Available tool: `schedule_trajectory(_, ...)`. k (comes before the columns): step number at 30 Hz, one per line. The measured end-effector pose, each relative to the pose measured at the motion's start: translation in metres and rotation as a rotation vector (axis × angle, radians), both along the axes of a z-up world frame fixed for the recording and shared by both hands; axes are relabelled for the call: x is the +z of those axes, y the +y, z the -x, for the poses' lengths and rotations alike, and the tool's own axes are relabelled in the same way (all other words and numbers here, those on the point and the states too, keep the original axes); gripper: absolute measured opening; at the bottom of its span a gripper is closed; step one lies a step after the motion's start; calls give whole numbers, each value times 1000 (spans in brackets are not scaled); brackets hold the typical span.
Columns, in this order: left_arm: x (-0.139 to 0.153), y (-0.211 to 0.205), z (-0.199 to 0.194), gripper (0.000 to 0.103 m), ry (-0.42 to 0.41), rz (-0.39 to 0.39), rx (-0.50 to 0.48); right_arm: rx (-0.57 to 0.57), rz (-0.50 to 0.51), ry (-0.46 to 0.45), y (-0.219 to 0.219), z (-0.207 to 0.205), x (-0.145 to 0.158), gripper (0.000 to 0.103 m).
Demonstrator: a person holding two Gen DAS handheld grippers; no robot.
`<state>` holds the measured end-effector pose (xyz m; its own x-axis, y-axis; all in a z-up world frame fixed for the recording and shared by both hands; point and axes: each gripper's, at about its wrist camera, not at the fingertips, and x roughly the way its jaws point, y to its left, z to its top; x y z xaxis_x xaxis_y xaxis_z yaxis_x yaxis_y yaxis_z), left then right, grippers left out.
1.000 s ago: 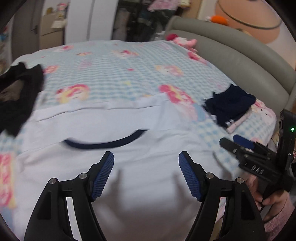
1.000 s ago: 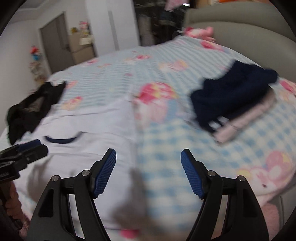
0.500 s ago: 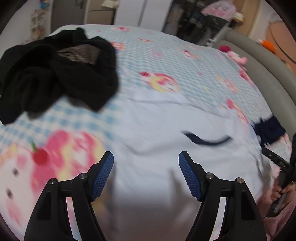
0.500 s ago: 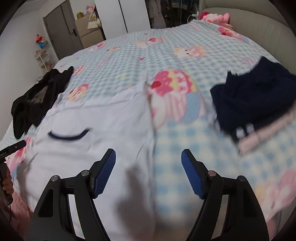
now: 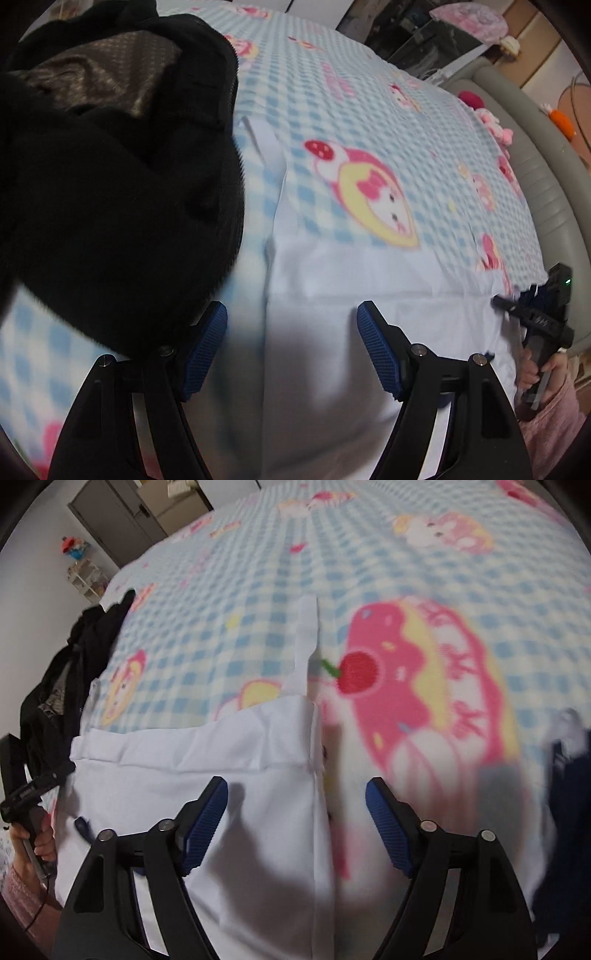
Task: Fold clothes
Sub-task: 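Close both grippers on the white shirt hem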
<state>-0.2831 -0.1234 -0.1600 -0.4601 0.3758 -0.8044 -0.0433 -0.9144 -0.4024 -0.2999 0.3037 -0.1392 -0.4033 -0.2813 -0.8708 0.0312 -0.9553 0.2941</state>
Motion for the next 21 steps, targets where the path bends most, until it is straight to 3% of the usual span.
schedule_trajectory(1, 1, 2, 4, 73, 14, -11, -3, 18, 6, 11, -4, 4, -1, 70)
schedule_trajectory(2, 1, 4, 8, 55, 27, -20, -6, 36, 12, 23, -8, 8, -2, 64)
schedule_trajectory(3, 1, 6, 11, 38, 21, -14, -4, 53, 26, 34, -11, 11, -1, 42)
schedule_trajectory(4, -1, 10, 15, 19, 3, -5, -5, 61, 21, 43, -13, 13, 1, 31)
schedule_trajectory(5, 1, 14, 15, 11, 1, 2, -10, 72, 14, 58, -16, 12, 6, 25)
schedule_trajectory(6, 7, 18, 13, 9, 20, 22, -24, 89, 15, 82, -18, 9, 12, 17)
schedule_trajectory(8, 30, 26, -1, 8, 103, 92, -64, 133, 8, 165, -22, -8, 35, 11)
schedule_trajectory(12, 87, 26, -55, 8, 289, 188, -108, 236, -21, 341, -33, -73, 91, 10)
schedule_trajectory(16, 116, 17, -137, 8, 402, 275, -132, 318, -70, 402, -45, -154, 108, 10)
schedule_trajectory(18, 106, 12, -171, 8, 376, 273, -142, 338, -59, 384, -47, -189, 102, 10)
schedule_trajectory(21, 78, 10, -207, 8, 296, 262, -156, 339, -105, 299, -51, -224, 66, 11)
